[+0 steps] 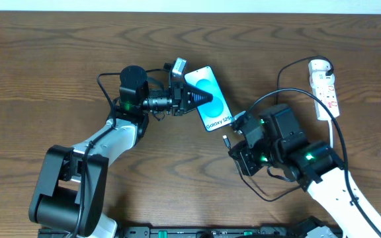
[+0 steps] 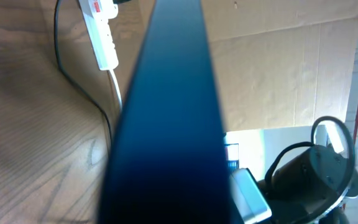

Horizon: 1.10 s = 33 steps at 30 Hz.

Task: Plug charger to phone and switch on socket
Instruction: 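Align the USB-C plug under the phone's bottom port with the right gripper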

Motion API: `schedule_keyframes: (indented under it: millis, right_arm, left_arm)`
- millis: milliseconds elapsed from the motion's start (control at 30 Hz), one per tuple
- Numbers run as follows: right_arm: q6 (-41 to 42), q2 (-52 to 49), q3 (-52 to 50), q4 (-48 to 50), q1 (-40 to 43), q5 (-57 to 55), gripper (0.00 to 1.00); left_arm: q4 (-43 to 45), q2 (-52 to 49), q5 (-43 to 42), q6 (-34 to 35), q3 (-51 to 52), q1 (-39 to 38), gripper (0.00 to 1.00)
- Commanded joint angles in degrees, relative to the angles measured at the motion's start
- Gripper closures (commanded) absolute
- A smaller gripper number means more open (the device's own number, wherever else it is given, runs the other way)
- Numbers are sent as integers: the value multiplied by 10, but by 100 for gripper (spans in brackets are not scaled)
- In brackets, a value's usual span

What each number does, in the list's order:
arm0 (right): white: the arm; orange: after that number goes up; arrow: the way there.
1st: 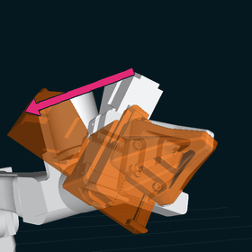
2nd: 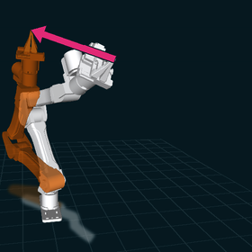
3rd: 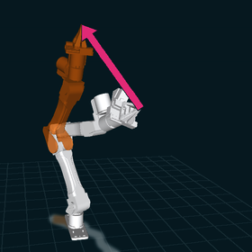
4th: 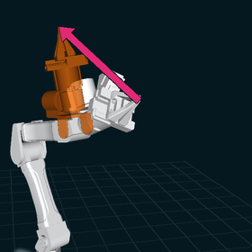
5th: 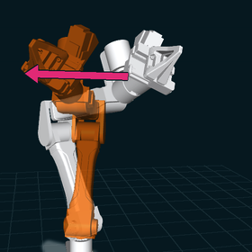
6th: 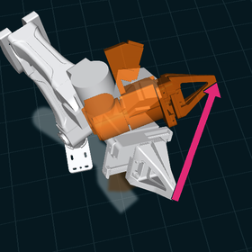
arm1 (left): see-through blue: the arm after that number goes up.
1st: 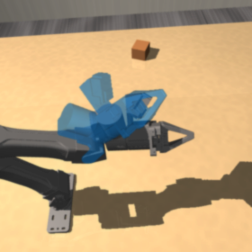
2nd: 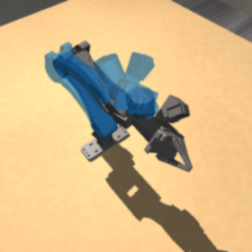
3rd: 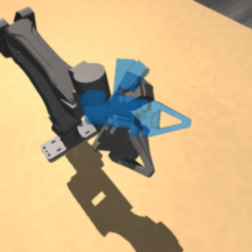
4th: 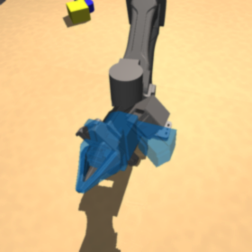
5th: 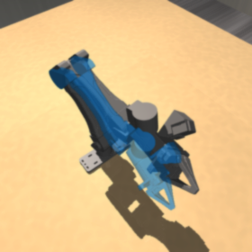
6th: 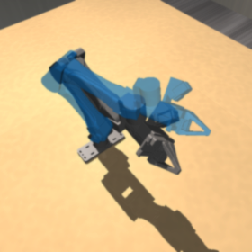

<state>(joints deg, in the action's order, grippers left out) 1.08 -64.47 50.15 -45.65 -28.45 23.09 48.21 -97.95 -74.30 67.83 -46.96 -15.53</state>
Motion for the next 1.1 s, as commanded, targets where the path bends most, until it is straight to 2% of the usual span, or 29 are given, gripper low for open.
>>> schedule_keyframes:
  millis: [0,267,633,1067]
  right_arm:
    - [7,1,-1,16,-16,-9,99]
    - [13,1,-1,11,-31,-9,99]
    - [96,1,1,20,-30,-44,99]
    - [96,1,1,31,-31,-30,99]
  left_arm:
    - [7,2,-21,-36,-9,0,92]
    - [5,2,-21,-62,-2,0,92]
    - [5,2,-22,-68,-2,0,93]
    - [3,2,-23,-89,-2,0,93]
